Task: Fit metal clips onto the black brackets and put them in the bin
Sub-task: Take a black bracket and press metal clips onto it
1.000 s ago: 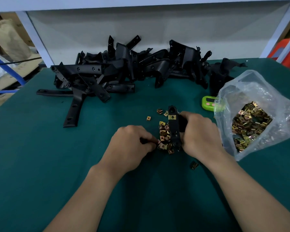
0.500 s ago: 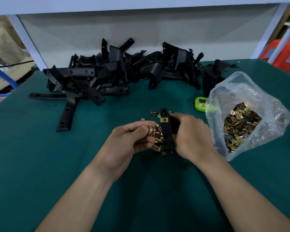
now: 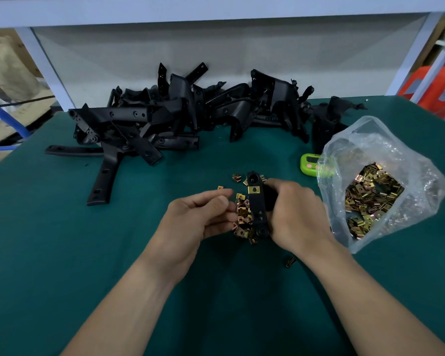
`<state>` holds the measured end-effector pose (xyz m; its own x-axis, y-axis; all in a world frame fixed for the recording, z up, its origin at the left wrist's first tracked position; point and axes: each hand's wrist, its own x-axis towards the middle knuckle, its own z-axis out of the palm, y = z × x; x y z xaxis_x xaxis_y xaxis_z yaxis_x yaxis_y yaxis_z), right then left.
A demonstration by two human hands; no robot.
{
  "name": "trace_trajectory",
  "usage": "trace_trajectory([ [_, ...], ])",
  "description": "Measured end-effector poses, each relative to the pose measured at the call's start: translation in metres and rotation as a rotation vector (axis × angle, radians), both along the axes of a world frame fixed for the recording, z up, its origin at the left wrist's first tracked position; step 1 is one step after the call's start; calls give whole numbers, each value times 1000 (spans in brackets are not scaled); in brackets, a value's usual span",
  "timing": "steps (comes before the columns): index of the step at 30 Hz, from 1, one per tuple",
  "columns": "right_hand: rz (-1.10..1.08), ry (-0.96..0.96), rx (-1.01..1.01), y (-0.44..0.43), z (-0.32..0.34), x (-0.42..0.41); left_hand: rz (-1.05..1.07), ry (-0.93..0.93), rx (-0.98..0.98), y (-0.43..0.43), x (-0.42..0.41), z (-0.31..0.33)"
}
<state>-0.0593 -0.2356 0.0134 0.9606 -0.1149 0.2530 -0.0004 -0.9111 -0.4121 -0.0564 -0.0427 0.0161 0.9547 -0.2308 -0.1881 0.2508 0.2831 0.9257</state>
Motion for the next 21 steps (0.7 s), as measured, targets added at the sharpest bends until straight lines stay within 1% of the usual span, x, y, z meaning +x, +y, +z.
trace_trajectory([
  [2,2,5,-7,1,1,1,14,1,4,-3,-1,0],
  [7,11,-27,13,3,4,-1,-29,-29,99,-6,-6,3],
  [9,18,-51,16,3,4,-1,-82,-52,131,-6,-8,5],
  [14,-1,-67,14,6,5,-1,-147,-39,91,-5,-7,5],
  [17,1,-61,20,7,5,-1,-177,-50,114,-2,-6,5],
  [21,10,-47,-25,9,6,-2,-189,-75,158,-1,-7,7],
])
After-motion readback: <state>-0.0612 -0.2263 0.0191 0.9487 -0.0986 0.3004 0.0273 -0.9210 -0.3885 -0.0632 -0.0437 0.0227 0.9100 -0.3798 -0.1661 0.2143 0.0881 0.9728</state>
